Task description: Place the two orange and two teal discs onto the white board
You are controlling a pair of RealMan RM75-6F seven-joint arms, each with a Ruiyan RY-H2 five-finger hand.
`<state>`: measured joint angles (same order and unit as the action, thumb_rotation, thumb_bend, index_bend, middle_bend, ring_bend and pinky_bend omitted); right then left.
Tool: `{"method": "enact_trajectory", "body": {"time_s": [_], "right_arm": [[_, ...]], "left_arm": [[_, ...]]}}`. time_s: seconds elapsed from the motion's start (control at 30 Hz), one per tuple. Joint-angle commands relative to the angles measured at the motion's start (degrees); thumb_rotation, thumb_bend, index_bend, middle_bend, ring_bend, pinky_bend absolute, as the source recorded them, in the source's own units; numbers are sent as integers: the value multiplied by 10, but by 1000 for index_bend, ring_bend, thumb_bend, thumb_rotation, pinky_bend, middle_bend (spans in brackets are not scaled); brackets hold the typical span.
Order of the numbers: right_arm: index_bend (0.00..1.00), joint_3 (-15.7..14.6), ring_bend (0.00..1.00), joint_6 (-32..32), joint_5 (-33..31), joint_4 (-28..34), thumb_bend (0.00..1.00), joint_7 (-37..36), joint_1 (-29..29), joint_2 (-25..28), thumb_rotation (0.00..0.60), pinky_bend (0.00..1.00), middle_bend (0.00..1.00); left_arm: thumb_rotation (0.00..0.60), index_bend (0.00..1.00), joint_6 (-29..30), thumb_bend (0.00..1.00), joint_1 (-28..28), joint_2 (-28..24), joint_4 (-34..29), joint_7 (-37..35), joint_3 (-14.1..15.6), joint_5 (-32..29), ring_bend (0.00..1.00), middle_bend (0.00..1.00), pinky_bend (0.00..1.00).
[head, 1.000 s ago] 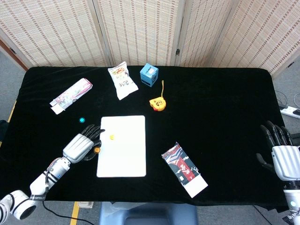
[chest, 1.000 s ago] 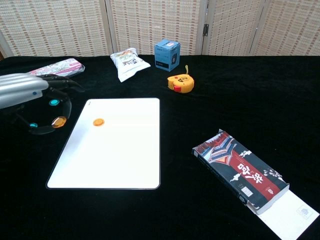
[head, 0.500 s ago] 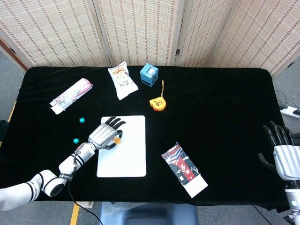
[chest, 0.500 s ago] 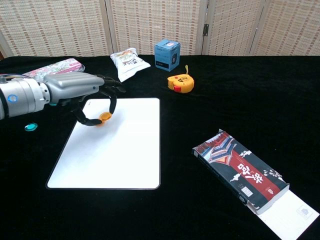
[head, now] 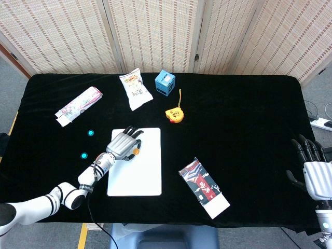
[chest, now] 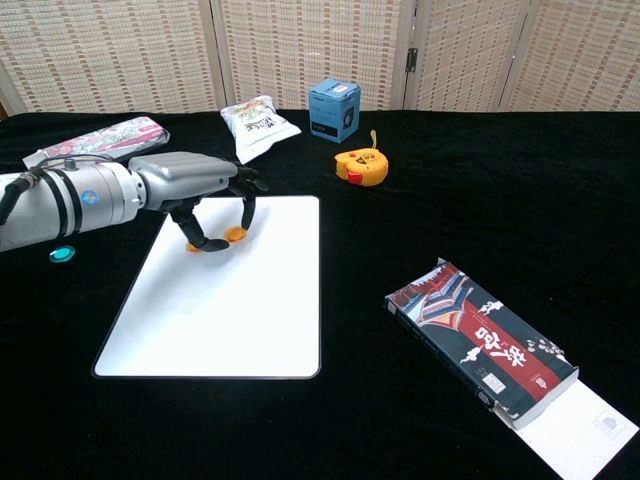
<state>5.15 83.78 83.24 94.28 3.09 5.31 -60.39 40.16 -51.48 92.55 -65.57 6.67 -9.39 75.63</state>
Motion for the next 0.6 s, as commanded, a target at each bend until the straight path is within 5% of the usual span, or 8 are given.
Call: {"method": "enact_trajectory", "body": {"time_s": [0.03, 0.6], "right_arm": [[0, 0, 0, -1, -1, -1, 361, -1, 0, 0, 600, 0, 1], [0, 1, 0, 6, -2, -5, 361, -6, -4, -3, 600, 0, 1]], "left_arm": [[600, 495, -1, 415, -1, 1, 3, 5, 2, -7, 0, 132, 0], [600, 413, -10, 415, -6, 2, 2, 24, 13, -34, 0, 127, 0]]}}
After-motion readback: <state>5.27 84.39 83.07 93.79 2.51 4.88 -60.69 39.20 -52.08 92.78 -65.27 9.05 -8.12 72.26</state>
